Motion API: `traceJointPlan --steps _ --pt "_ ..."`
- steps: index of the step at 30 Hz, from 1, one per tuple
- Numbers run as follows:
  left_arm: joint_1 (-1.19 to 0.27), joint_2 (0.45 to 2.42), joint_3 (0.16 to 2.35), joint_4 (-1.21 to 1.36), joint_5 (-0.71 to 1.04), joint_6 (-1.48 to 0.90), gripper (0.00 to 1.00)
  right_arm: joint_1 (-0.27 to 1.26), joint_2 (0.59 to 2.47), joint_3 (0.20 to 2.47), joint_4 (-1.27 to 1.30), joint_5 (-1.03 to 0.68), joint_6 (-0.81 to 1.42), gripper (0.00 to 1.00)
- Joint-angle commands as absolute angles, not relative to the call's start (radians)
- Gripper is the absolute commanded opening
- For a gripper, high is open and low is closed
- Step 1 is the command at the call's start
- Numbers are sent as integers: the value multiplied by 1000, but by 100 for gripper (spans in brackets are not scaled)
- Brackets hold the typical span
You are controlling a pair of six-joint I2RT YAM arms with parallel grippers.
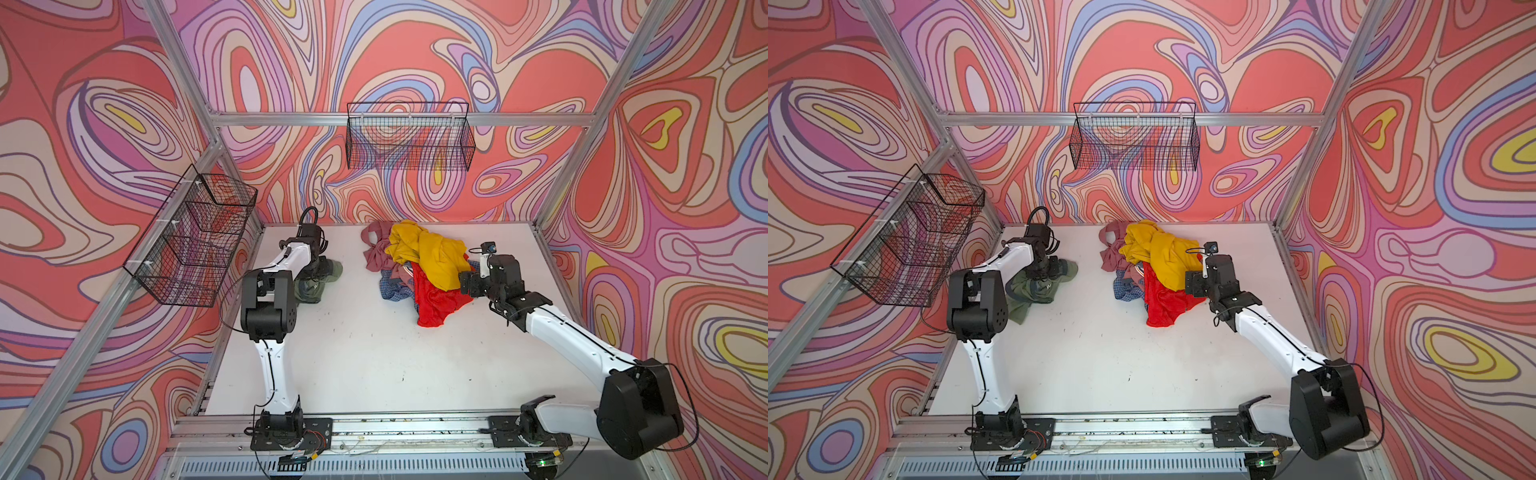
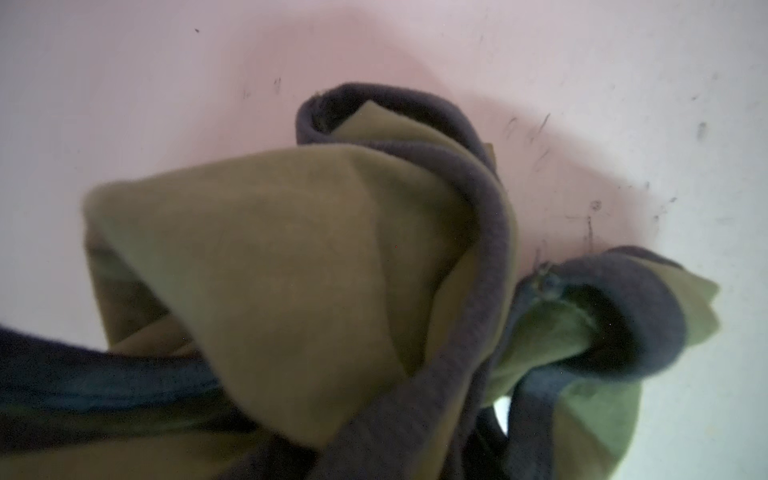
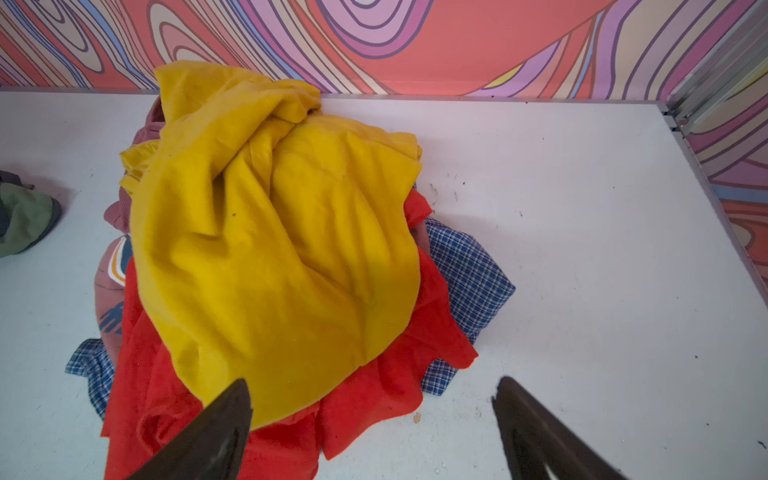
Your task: Pick out a specific cloth from the pile
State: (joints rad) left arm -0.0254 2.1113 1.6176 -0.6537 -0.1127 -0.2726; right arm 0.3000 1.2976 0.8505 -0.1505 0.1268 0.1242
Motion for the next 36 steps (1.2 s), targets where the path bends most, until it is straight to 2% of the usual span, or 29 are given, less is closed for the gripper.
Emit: traceJointPlan --steps 1,10,11,13,18,32,36 --pt "-19 2102 1596 -678 -111 -283 57 295 1283 856 -149 137 99 94" --pt "-20 1976 1482 -604 -144 -317 90 281 1259 841 -117 126 56 93" --pt "-20 1957 1471 -594 -150 -323 96 277 1254 835 -110 120 53 93" --pt "-20 1921 1435 -568 -152 -335 100 266 1243 823 -92 106 48 93" --pt "-34 1835 1369 -521 -175 -364 100 234 1219 796 -55 74 46 93" --pt "-158 1577 1140 -401 -378 -382 100 115 1171 637 156 26 63 96" --pt "-217 1461 1004 -301 -409 -331 100 94 1162 572 260 16 65 96"
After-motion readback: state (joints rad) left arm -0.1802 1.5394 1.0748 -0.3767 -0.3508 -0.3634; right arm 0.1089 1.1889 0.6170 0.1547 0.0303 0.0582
